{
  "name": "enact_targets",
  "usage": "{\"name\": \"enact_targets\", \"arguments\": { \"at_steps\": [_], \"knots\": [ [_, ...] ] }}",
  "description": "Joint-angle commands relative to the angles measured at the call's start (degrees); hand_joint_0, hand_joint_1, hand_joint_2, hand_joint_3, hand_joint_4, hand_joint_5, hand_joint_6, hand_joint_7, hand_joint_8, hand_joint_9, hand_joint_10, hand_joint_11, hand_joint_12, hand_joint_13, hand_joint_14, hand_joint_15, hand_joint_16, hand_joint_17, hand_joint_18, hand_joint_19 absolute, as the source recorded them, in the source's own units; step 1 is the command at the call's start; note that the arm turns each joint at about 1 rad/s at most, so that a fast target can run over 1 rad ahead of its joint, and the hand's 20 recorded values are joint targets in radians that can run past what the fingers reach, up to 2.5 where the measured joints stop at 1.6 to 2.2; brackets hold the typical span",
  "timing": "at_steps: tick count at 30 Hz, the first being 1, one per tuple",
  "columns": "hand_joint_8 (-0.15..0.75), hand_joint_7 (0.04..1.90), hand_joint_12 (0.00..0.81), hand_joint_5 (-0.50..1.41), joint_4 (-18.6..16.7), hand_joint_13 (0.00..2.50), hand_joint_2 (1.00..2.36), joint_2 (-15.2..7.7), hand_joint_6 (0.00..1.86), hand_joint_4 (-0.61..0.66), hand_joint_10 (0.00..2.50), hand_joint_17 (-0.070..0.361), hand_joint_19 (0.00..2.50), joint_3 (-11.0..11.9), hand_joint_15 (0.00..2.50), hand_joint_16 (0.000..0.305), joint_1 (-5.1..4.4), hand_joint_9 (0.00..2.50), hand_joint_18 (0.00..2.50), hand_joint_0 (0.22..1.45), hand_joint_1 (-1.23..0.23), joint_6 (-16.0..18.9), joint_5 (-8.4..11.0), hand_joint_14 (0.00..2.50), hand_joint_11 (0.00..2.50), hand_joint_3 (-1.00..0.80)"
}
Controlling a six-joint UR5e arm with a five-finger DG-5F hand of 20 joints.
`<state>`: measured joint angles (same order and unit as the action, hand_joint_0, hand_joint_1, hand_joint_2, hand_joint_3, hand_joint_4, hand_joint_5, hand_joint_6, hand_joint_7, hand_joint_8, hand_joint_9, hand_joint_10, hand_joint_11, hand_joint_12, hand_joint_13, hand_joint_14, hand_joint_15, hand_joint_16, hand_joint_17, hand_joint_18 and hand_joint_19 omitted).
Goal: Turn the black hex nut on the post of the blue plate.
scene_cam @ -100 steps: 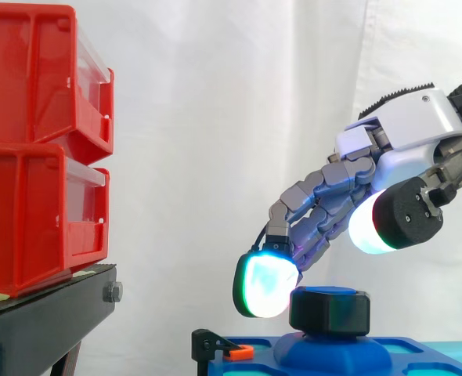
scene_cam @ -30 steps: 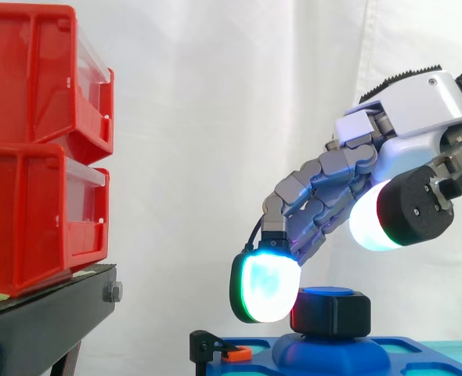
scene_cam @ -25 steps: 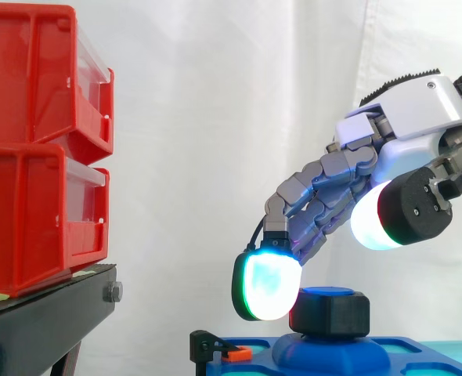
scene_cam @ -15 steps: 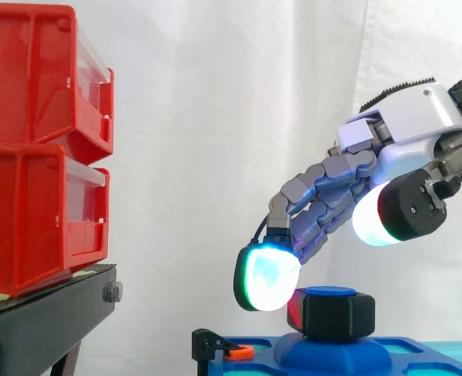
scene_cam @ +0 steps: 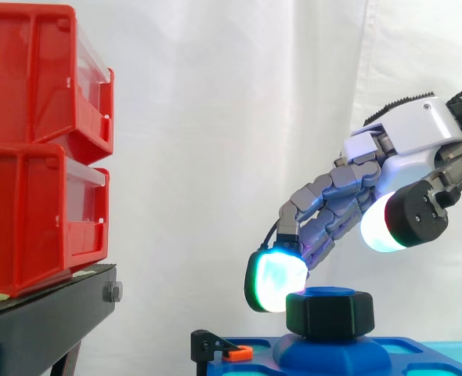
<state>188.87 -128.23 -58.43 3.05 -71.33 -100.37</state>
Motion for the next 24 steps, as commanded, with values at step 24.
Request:
{"name": "enact_targets", "arguments": {
  "at_steps": [24],
  "knots": [
    [0.265, 0.80, 0.389, -0.18, -1.93, 0.44, 1.00, 0.00, 0.50, 0.23, 0.00, 0.131, 0.19, 2.27, 0.10, 0.058, -4.10, 0.41, 0.19, 0.47, -0.41, -0.82, 4.75, 0.00, 0.00, -0.50]
  ]
}}
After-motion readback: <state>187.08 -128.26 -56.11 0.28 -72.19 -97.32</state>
